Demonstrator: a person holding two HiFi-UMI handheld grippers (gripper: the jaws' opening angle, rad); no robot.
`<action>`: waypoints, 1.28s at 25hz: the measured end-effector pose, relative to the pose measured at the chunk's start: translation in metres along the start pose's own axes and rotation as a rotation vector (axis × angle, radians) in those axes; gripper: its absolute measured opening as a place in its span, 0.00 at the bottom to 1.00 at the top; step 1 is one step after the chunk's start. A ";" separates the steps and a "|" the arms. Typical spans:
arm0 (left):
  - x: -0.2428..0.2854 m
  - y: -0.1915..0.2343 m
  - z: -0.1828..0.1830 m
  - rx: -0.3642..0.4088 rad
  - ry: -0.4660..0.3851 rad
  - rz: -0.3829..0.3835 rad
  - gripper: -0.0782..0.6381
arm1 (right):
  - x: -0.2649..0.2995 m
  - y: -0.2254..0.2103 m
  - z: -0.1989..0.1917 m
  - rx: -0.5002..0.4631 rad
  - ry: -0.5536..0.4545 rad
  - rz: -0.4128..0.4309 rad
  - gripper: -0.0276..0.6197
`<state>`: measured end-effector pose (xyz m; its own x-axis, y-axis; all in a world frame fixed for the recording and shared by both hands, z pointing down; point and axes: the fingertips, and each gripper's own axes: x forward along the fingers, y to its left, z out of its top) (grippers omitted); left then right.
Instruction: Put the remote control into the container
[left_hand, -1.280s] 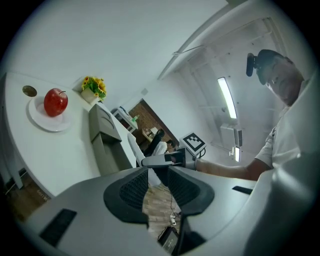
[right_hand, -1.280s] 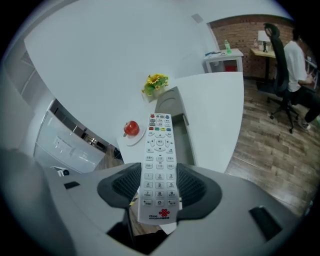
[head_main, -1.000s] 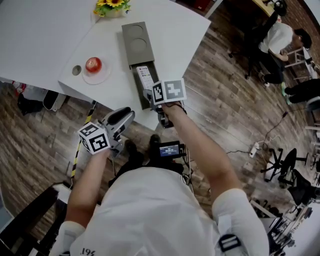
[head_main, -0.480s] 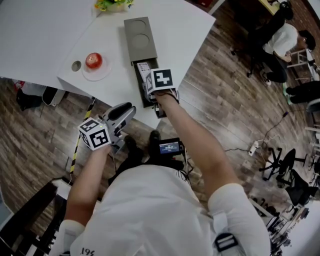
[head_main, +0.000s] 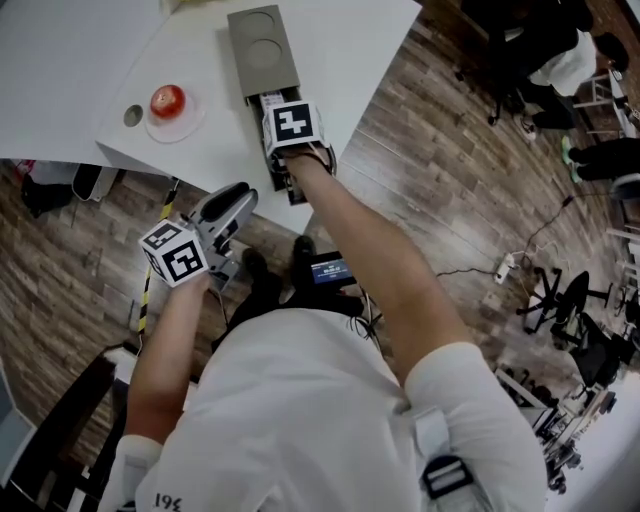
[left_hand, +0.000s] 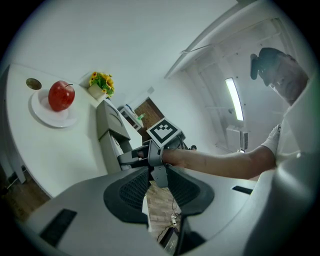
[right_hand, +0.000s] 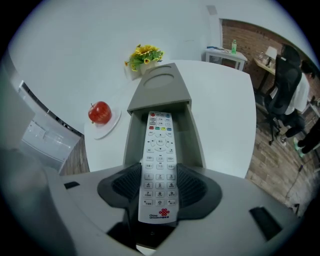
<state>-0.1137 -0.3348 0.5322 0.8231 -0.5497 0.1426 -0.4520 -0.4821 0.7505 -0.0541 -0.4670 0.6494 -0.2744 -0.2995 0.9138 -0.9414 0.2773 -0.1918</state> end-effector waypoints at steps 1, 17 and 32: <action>0.000 0.000 -0.001 0.000 0.002 0.000 0.26 | 0.001 0.000 0.000 -0.006 -0.002 -0.007 0.39; -0.001 -0.002 -0.003 -0.013 0.003 0.009 0.26 | 0.015 0.010 -0.012 -0.086 0.071 -0.044 0.39; -0.003 -0.007 -0.003 -0.001 0.000 -0.004 0.26 | 0.008 0.012 -0.009 -0.069 0.025 -0.010 0.39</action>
<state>-0.1117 -0.3280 0.5280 0.8248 -0.5480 0.1392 -0.4481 -0.4835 0.7520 -0.0663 -0.4578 0.6580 -0.2589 -0.2802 0.9244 -0.9283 0.3367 -0.1580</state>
